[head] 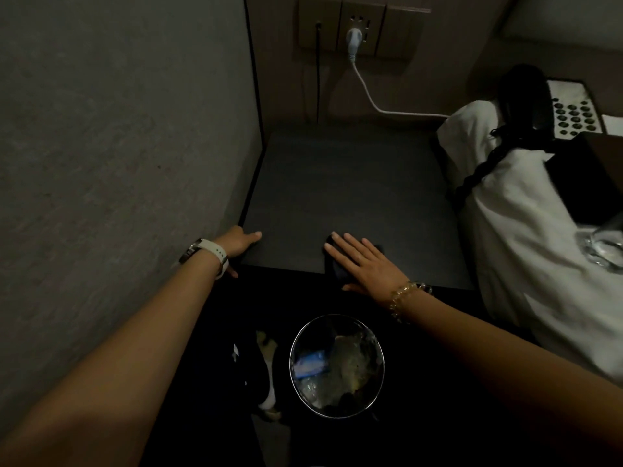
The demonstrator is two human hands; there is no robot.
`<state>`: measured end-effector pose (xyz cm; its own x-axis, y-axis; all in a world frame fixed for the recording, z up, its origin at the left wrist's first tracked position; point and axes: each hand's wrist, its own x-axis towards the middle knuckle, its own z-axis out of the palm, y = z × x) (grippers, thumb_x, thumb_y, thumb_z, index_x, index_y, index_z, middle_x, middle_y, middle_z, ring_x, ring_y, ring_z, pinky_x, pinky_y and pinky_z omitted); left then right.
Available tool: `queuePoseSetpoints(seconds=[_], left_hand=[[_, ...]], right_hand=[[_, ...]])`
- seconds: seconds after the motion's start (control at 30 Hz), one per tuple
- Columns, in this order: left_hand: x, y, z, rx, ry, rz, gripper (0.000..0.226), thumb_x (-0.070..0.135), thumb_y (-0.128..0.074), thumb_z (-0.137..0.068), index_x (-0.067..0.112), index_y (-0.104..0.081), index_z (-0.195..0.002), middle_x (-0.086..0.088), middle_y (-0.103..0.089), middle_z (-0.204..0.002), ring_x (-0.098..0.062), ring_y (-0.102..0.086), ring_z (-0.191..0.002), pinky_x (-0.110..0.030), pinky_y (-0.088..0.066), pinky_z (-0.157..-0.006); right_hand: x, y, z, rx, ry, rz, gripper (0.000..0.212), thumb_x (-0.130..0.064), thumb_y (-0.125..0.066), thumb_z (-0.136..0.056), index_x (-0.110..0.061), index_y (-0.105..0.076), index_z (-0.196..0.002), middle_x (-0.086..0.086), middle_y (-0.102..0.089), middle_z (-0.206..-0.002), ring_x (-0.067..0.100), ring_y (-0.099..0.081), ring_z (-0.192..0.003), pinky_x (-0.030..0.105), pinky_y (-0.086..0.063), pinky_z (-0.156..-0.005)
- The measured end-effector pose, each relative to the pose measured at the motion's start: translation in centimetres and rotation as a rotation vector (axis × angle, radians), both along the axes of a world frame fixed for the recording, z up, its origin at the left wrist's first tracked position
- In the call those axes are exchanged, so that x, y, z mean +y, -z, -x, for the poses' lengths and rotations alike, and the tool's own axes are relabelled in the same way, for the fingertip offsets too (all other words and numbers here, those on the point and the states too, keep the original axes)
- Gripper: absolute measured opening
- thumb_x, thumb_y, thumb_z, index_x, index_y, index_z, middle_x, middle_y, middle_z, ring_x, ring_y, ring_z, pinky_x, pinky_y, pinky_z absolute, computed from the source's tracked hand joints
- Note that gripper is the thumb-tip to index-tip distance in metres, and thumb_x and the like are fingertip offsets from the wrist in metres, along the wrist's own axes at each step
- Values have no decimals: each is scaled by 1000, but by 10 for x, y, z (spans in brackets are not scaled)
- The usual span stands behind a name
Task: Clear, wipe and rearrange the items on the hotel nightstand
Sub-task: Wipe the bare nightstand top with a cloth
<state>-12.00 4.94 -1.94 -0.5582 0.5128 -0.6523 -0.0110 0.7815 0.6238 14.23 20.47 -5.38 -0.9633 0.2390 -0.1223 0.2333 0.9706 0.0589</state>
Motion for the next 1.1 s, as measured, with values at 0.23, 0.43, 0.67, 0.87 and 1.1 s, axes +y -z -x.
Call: queuePoseSetpoints(seconds=[0.23, 0.43, 0.67, 0.87, 1.1], left_hand=[[-4, -4, -2, 27, 104, 34, 66, 27, -74, -84, 7, -41, -137, -14, -48, -138, -36, -49, -123, -57, -54, -83], [-6, -8, -4, 64, 173, 44, 71, 23, -82, -76, 9, -46, -135, -12, -56, -133, -34, -54, -119, -55, -56, -83], [-8, -15, -7, 62, 199, 50, 76, 19, -87, -69, 10, -47, -133, -11, -59, -128, -34, -57, -116, -58, -55, -85], [-9, -19, -8, 66, 220, 57, 78, 15, -88, -67, 6, -47, -132, -15, -58, -129, -36, -58, -116, -61, -53, -85], [-5, -20, -8, 118, 253, 103, 71, 20, -89, -66, 1, -52, -124, -18, -61, -122, -32, -60, -107, -46, -55, -83]], right_hand=[[27, -2, -42, -67, 78, -24, 103, -45, -61, -88, -33, 24, -144, -10, 29, -152, 14, 22, -143, 32, 9, -115], [44, -9, -75, -120, 155, -39, 104, -45, -61, -88, -32, 27, -142, -8, 30, -152, 18, 15, -148, 35, 1, -120], [56, -15, -97, -190, 252, -34, 106, -38, -61, -88, -32, 33, -138, -7, 31, -152, 17, 16, -147, 36, -4, -120], [61, -13, -109, -129, 335, 3, 76, -21, -29, -100, -35, 36, -136, -4, 25, -159, 20, 11, -150, 35, -5, -120], [56, -16, -109, -150, 512, 30, 73, -22, -30, -101, -32, 29, -142, -2, 24, -159, 21, 10, -150, 38, -6, -120]])
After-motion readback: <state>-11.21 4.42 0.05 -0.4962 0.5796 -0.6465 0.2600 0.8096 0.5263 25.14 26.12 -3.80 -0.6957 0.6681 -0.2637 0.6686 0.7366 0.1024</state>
